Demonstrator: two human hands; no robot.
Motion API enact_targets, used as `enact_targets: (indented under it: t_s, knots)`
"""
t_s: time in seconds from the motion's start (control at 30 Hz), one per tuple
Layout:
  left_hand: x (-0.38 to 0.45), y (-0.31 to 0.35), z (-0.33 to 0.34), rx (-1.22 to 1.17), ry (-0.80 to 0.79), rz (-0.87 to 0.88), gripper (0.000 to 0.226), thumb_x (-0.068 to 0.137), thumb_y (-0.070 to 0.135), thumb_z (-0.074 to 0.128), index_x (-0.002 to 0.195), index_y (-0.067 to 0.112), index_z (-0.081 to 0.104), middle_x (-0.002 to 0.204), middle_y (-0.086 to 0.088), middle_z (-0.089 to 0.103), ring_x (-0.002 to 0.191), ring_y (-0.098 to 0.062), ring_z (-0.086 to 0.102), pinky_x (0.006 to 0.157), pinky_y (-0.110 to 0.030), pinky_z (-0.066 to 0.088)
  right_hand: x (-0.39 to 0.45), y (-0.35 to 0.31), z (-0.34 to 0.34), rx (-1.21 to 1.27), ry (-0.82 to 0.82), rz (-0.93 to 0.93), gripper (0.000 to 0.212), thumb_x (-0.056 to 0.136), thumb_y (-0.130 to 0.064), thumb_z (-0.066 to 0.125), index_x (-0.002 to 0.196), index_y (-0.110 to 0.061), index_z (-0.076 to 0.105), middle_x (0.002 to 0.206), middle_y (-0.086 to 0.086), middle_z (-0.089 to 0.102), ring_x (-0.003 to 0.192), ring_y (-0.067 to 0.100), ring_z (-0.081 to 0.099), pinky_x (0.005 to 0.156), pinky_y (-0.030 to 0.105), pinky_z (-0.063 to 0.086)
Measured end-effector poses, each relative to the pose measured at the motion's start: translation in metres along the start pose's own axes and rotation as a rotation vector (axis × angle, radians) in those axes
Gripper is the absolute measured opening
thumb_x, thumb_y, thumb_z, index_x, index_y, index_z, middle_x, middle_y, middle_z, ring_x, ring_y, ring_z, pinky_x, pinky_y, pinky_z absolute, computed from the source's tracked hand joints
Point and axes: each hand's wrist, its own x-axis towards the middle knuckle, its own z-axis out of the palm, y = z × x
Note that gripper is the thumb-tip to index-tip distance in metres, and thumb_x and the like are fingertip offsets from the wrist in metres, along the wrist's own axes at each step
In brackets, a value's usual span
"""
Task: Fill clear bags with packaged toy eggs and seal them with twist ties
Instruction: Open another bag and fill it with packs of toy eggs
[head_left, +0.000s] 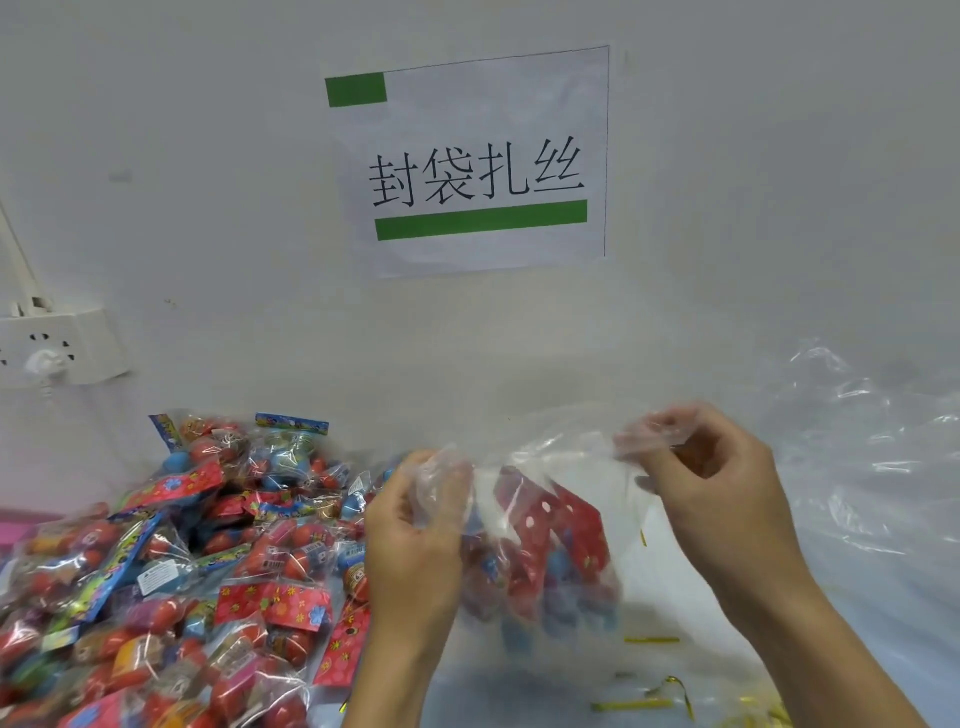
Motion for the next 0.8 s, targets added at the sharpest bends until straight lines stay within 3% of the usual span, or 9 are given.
enact_targets:
  t_s: [0.1,0.23,0.37,0.47,0.57,0.63,0.7,0.8]
  knots:
    - [-0.004,0.005,-0.001,0.029,-0.054,-0.035,0.005,0.087,0.040,0.071,0.084,0.036,0.071,0.083,0.017,0.071,0.074,-0.002,0.066,0.064,-0.015,0.052,-0.003,0.003,0.001,-0.025,-0.019,0.068,0.009,0.090,-0.018,0.069,0.088,-0.012,0.063,0.086,0.002,0.075,0.082,0.017,0.073,0.080,0.046,0.058]
    - [-0.002,0.013,-0.003,0.172,-0.299,0.007,0.065,0.068,0.061,0.073,0.126,0.035,0.059,0.115,0.026,0.066,0.113,0.007,0.058,0.094,-0.010,0.046,-0.002,-0.001,0.001,0.014,-0.099,0.045,0.014,0.095,-0.025,0.064,0.093,-0.012,0.062,0.085,-0.003,0.076,0.077,0.013,0.074,0.062,0.023,0.055]
    - [0.000,0.028,0.004,0.255,-0.226,0.083,0.038,0.080,0.063,0.064,0.103,0.033,0.070,0.110,0.021,0.071,0.109,0.005,0.062,0.098,-0.021,0.050,-0.007,-0.013,0.008,0.051,-0.186,-0.013,0.017,0.092,-0.027,0.067,0.086,-0.012,0.060,0.079,0.005,0.075,0.071,0.018,0.073,0.060,0.016,0.051]
    - [-0.001,0.037,0.008,0.086,-0.261,0.024,0.029,0.090,0.061,0.054,0.090,0.032,0.057,0.108,0.013,0.072,0.106,-0.001,0.066,0.087,-0.015,0.051,-0.012,-0.021,0.014,0.089,-0.204,-0.049,0.028,0.085,-0.030,0.071,0.084,-0.005,0.058,0.074,0.007,0.073,0.065,0.014,0.071,0.057,0.013,0.048]
    - [-0.005,0.040,0.010,0.013,-0.427,-0.055,0.064,0.060,0.076,0.074,0.103,0.033,0.052,0.107,0.013,0.071,0.101,-0.007,0.069,0.080,-0.017,0.052,-0.017,-0.023,0.026,0.084,-0.179,-0.044,0.029,0.088,-0.024,0.074,0.074,-0.012,0.052,0.063,0.002,0.065,0.055,0.012,0.065,0.052,0.017,0.046]
    - [-0.008,0.038,0.013,0.007,-0.514,-0.090,0.084,0.045,0.060,0.090,0.115,0.035,0.051,0.108,0.015,0.071,0.102,-0.007,0.069,0.080,-0.015,0.053,-0.020,-0.023,0.032,0.063,-0.149,-0.032,0.030,0.088,-0.021,0.074,0.071,-0.011,0.051,0.061,0.008,0.063,0.052,0.014,0.063,0.050,0.023,0.047]
    - [-0.008,0.035,0.017,-0.020,-0.514,-0.071,0.072,0.048,0.041,0.092,0.112,0.034,0.058,0.106,0.011,0.073,0.101,-0.007,0.070,0.081,-0.015,0.053,-0.021,-0.024,0.033,0.069,-0.136,-0.004,0.029,0.087,-0.020,0.074,0.072,-0.007,0.053,0.062,0.014,0.063,0.051,0.016,0.058,0.051,0.031,0.047]
    - [-0.003,0.035,0.016,-0.041,-0.424,0.003,0.045,0.063,0.033,0.093,0.098,0.019,0.067,0.093,0.004,0.074,0.090,-0.009,0.071,0.075,-0.018,0.055,-0.019,-0.030,0.026,0.162,-0.195,0.039,0.027,0.083,-0.023,0.075,0.075,-0.003,0.059,0.070,0.020,0.066,0.059,0.019,0.057,0.059,0.037,0.052]
